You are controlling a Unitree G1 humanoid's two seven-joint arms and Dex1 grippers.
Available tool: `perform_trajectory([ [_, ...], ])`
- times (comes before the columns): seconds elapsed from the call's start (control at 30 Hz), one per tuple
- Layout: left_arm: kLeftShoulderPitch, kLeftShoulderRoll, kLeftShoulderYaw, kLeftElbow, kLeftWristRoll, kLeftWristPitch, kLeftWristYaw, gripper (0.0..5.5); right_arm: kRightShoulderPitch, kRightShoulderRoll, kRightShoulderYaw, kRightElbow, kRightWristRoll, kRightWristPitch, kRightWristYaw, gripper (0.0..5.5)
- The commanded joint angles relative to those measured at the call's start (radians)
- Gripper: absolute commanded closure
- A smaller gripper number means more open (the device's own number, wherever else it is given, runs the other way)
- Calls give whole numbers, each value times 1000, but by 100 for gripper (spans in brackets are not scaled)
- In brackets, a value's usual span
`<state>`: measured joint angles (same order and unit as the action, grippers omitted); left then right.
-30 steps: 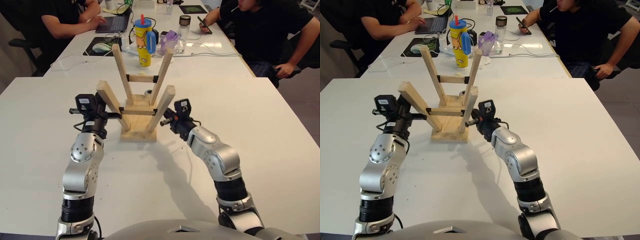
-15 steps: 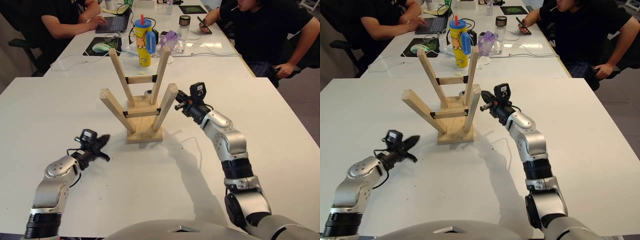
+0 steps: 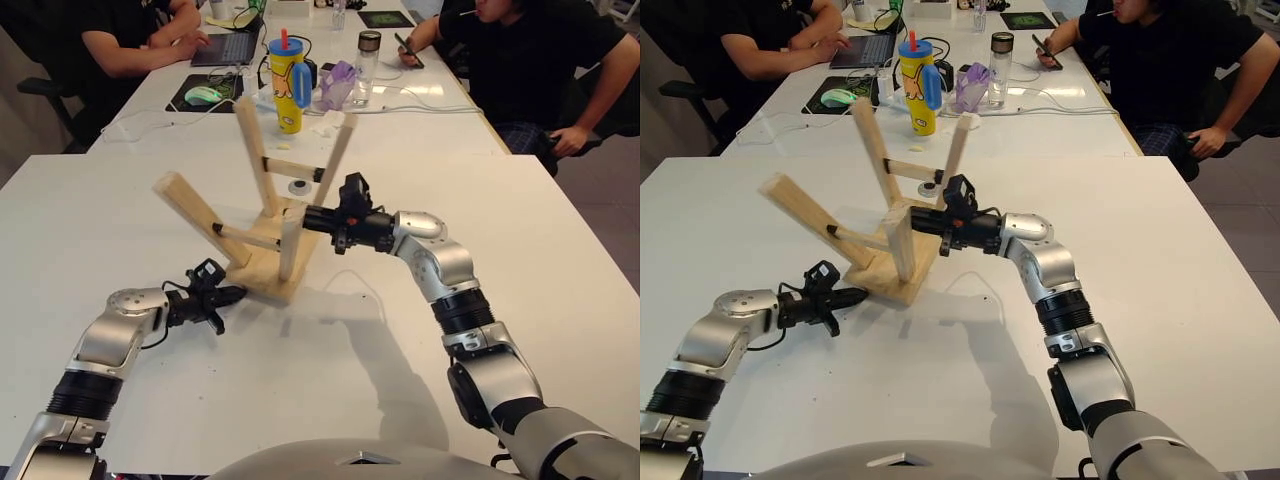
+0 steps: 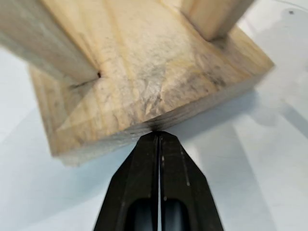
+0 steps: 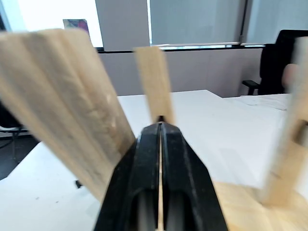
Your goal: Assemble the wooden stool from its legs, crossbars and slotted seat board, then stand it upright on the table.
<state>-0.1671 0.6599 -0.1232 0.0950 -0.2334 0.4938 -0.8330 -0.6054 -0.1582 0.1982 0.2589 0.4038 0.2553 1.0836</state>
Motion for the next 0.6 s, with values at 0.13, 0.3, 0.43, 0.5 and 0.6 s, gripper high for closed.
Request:
perform_trajectory([
  [0.13, -110, -127, -46, 127, 97, -53, 120, 548, 130, 160, 68, -22, -175, 76, -418, 550],
  [0.3, -73, -227, -55, 14, 158, -47, 285, 548, 328, 218, 45, -367, -116, 333, -653, 550],
  [0.43, 34, -267, 17, -118, 200, -42, 452, 548, 452, 165, -21, -644, 61, 605, -656, 550],
  [0.5, 97, -270, 56, -179, 232, -55, 527, 548, 505, 96, -34, -722, 81, 658, -648, 550],
  [0.6, 237, -274, 121, -310, 256, -56, 597, 548, 654, -23, -82, -836, 76, 617, -626, 550],
])
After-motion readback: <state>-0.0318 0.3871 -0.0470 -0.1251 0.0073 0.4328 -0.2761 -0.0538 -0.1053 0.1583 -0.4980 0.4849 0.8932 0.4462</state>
